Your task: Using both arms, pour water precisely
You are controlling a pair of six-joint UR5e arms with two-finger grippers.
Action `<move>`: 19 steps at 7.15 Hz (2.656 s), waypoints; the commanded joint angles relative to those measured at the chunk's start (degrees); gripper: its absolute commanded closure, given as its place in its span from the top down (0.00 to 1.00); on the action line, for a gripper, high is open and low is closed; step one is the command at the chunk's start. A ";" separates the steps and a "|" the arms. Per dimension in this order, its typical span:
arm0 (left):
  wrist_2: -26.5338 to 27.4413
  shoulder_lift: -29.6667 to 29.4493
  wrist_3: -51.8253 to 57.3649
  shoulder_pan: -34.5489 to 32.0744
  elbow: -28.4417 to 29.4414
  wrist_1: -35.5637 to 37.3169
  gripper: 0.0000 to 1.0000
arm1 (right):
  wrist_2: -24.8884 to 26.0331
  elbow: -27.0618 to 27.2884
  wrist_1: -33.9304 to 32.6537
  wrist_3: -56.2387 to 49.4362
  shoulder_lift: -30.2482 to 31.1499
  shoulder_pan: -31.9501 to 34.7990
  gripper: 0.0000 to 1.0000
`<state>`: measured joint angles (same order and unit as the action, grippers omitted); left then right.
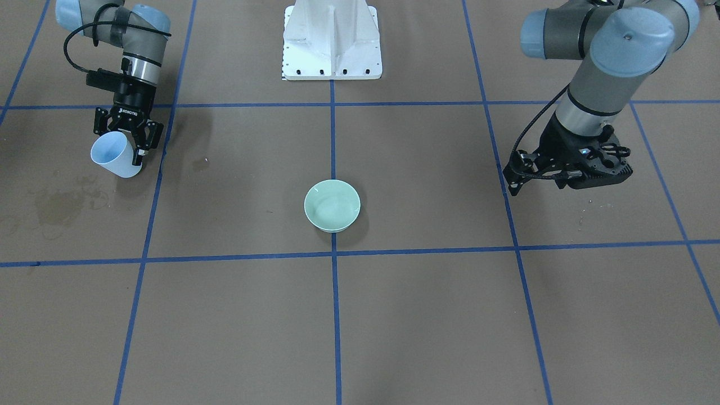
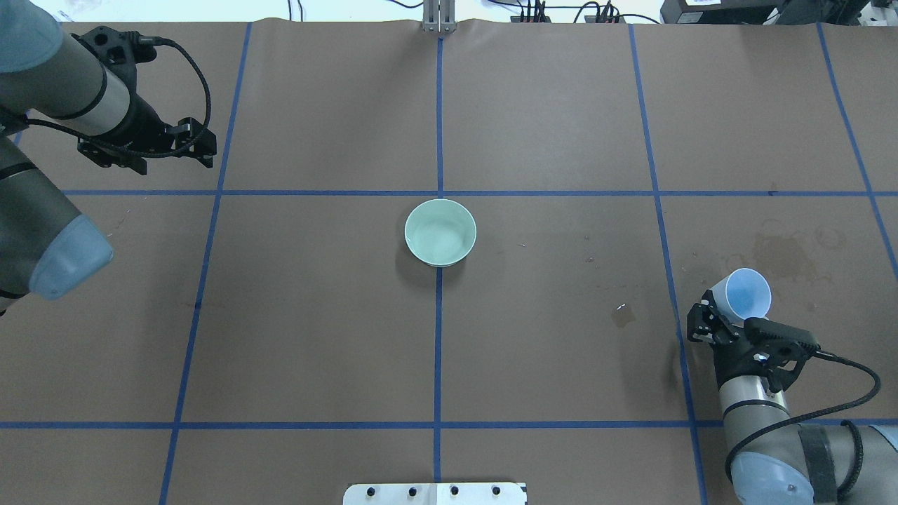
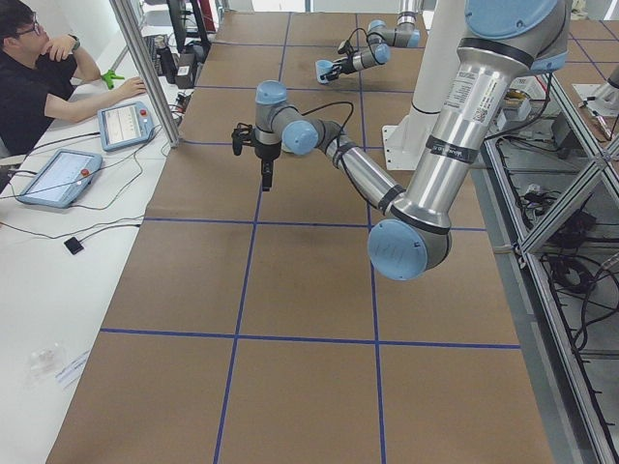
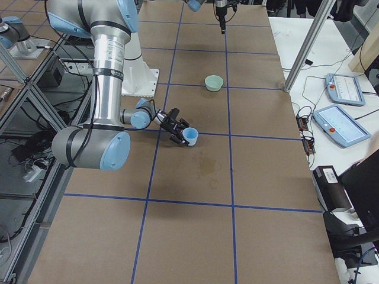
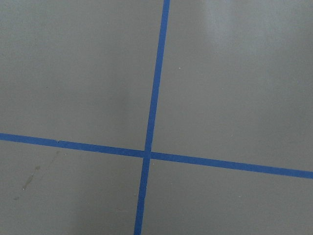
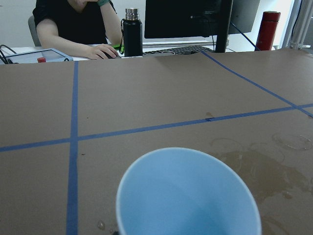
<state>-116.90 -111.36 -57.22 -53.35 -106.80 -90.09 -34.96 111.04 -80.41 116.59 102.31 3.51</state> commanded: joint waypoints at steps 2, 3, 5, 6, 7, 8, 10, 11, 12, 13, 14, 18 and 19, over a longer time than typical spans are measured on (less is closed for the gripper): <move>0.00 0.00 0.00 0.00 -0.07 0.00 1.00 | 0.77 -0.04 0.00 0.04 1.49 -1.23 0.51; 0.00 0.00 0.00 -0.09 0.01 0.00 1.00 | 1.38 0.05 -0.01 0.13 1.49 -1.23 1.00; 0.00 0.00 0.00 0.00 0.01 0.00 1.00 | 1.56 0.40 0.08 0.13 1.49 -1.23 1.00; 0.00 0.00 0.00 0.00 0.01 0.00 1.00 | 1.56 0.75 0.00 0.13 1.49 -1.49 1.00; 0.00 0.00 0.00 0.00 0.01 0.00 1.00 | 1.56 0.84 -0.01 0.13 1.49 -2.28 1.00; 0.00 -0.09 0.00 0.00 0.01 0.00 1.00 | 1.56 0.84 -0.01 0.13 1.49 -3.76 1.00; 0.00 -0.09 0.17 0.00 0.01 0.00 1.00 | 1.13 1.37 -0.09 0.13 2.71 -5.18 1.00; 0.00 0.00 0.09 0.00 0.01 0.00 1.00 | 1.04 2.59 -0.09 0.13 4.98 -6.05 1.00; 0.00 0.00 0.09 0.00 0.01 0.00 1.00 | 0.95 3.56 -0.18 0.13 6.40 -6.67 1.00; 0.00 0.00 0.09 0.00 0.01 0.00 1.00 | 0.95 5.13 -0.18 0.22 7.28 -6.94 1.00; 0.00 0.00 0.17 0.00 0.01 0.00 1.00 | 0.86 7.41 -0.18 0.22 8.94 -7.64 1.00; 0.00 -0.09 0.09 0.00 -0.51 0.09 1.00 | -7.55 24.77 -21.54 2.59 11.51 -10.01 1.00; 0.00 0.00 0.09 0.00 -0.51 0.09 1.00 | -10.53 31.88 -30.33 2.85 11.07 -10.37 1.00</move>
<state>-116.89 -111.43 -57.13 -53.35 -107.22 -90.01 -41.75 134.31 -99.90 118.79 113.63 -6.29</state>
